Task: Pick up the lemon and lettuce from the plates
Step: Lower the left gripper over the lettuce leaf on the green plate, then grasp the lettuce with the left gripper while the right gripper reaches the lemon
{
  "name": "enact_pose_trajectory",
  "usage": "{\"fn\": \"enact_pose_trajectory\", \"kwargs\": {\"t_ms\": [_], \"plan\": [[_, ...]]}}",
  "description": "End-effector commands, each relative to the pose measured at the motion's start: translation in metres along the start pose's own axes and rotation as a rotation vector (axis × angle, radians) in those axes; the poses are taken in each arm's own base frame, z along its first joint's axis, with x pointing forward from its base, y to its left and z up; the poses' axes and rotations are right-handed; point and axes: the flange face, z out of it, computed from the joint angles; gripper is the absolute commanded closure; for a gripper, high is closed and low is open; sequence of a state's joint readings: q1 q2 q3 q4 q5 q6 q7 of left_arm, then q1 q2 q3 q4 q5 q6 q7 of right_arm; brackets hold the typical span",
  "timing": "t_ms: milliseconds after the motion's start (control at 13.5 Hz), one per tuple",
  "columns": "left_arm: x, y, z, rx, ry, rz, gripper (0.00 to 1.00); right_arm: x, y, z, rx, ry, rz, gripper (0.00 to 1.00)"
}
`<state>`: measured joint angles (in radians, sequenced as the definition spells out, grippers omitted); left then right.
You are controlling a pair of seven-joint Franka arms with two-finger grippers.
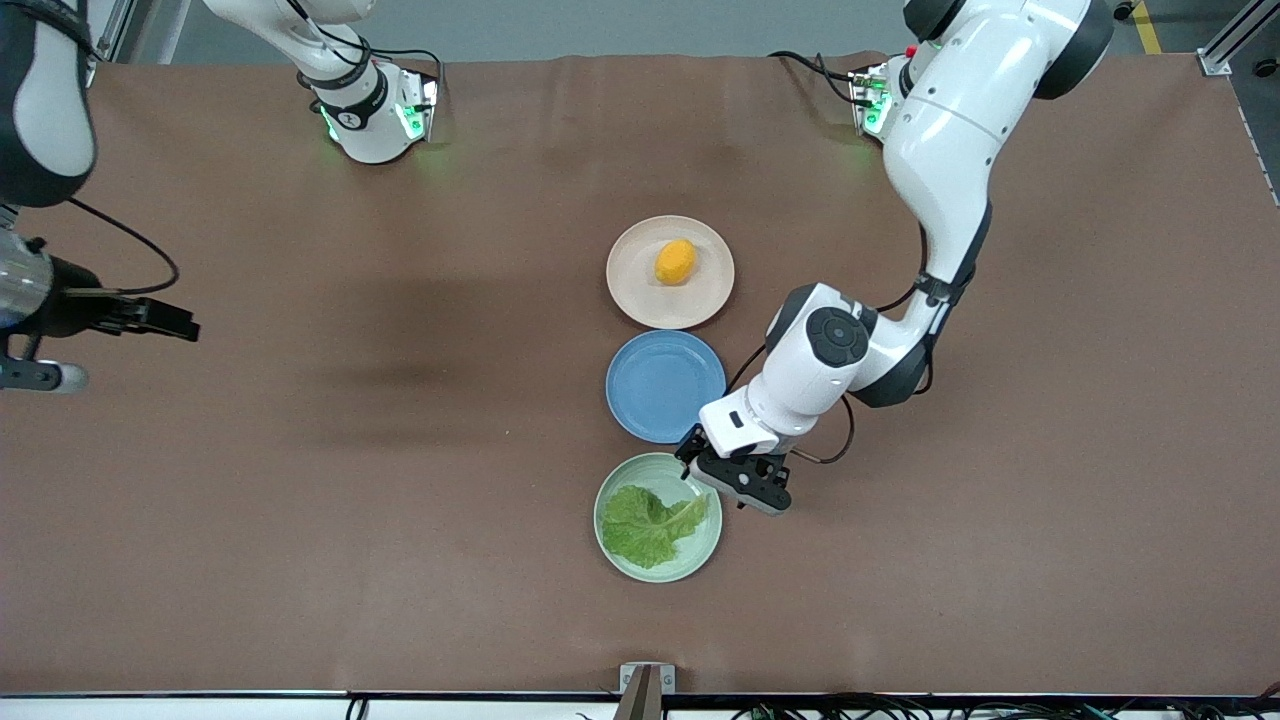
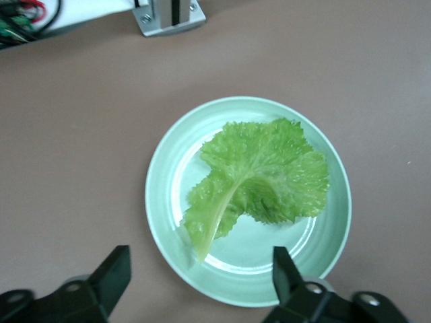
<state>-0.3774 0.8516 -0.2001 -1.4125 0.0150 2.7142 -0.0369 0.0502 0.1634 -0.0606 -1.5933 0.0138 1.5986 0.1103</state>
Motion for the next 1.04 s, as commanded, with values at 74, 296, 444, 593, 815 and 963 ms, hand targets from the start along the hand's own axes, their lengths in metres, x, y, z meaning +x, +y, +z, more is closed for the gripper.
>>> {"fn": "enact_pose_trajectory", "kwargs": {"t_ms": [74, 296, 444, 593, 815, 963], "plan": [[-0.011, 0.011, 0.037, -0.008, 0.099, 0.046, 0.21, -0.024, -0.070, 0.009, -0.002, -0.006, 0.070, 0.00], [-0.019, 0.011, 0.051, -0.005, 0.121, 0.082, 0.25, -0.050, -0.133, 0.024, -0.001, -0.020, 0.118, 0.00], [-0.022, 0.013, 0.064, -0.003, 0.130, 0.126, 0.32, -0.090, -0.186, 0.041, -0.002, 0.008, 0.179, 0.00], [-0.023, 0.011, 0.068, 0.008, 0.133, 0.136, 0.42, -0.127, -0.243, 0.059, -0.018, 0.016, 0.208, 0.00], [-0.025, 0.013, 0.070, 0.038, 0.129, 0.167, 0.50, -0.181, -0.325, 0.083, 0.007, 0.069, 0.242, 0.00], [-0.026, 0.014, 0.072, 0.041, 0.130, 0.177, 0.54, -0.211, -0.371, 0.110, 0.029, 0.097, 0.248, 0.00]]}}
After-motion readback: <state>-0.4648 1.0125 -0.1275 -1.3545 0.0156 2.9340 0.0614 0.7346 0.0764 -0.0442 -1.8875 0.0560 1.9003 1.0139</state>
